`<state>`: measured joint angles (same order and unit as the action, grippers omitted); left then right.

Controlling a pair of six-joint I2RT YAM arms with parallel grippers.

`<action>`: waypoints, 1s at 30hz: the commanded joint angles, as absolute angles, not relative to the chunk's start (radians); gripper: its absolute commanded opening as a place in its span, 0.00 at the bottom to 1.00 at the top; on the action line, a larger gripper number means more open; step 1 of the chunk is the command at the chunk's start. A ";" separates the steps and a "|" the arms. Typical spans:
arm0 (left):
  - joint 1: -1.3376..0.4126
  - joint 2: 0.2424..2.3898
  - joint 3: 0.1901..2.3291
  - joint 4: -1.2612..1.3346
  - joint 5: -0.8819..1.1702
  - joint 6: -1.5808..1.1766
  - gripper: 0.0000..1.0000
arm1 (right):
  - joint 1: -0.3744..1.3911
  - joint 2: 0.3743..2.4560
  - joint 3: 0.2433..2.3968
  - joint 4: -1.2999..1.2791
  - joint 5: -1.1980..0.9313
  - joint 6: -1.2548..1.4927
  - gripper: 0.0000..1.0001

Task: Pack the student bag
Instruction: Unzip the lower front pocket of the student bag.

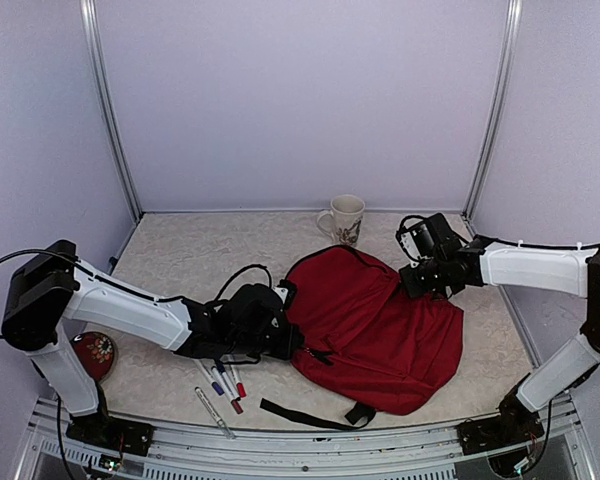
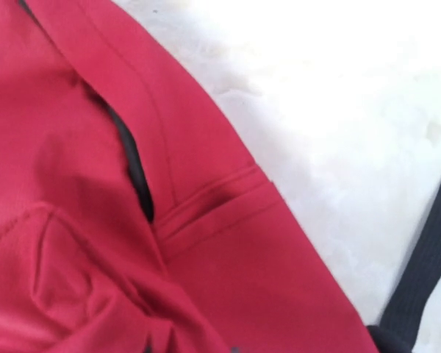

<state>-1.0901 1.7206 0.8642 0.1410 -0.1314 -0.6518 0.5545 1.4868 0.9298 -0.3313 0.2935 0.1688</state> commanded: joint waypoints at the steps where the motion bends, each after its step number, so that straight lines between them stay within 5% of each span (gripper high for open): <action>1: -1.080 1.675 0.829 0.060 -0.205 -0.624 0.00 | 0.504 1.493 0.977 -0.338 0.336 0.136 0.00; 3: -1.083 1.672 0.830 0.064 -0.200 -0.609 0.00 | 0.504 1.499 0.986 -0.334 0.274 0.124 0.00; 4: -1.090 1.671 0.836 0.075 -0.178 -0.573 0.12 | 0.505 1.501 0.986 -0.328 0.231 0.121 0.00; 6: -1.136 1.669 0.877 0.090 -0.133 -0.462 0.63 | 0.509 1.507 0.980 -0.319 0.171 0.122 0.00; 7: -1.170 1.669 0.918 0.075 -0.145 -0.395 0.78 | 0.510 1.509 0.976 -0.318 0.156 0.127 0.00; 10: -1.237 1.688 1.057 0.003 -0.188 -0.206 0.98 | 0.509 1.505 0.964 -0.305 0.100 0.148 0.00; 21: -1.156 2.040 1.527 -0.203 -0.129 -0.124 0.99 | 0.509 1.451 0.951 -0.281 -0.006 0.200 0.00; 30: -1.147 1.830 1.321 0.098 -0.113 -0.076 0.99 | 0.509 1.445 0.961 -0.300 0.036 0.200 0.00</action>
<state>-1.1461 2.0136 1.4292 -0.1165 -0.1135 -0.1051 0.5156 1.4734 0.9554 -0.3035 0.0242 0.1905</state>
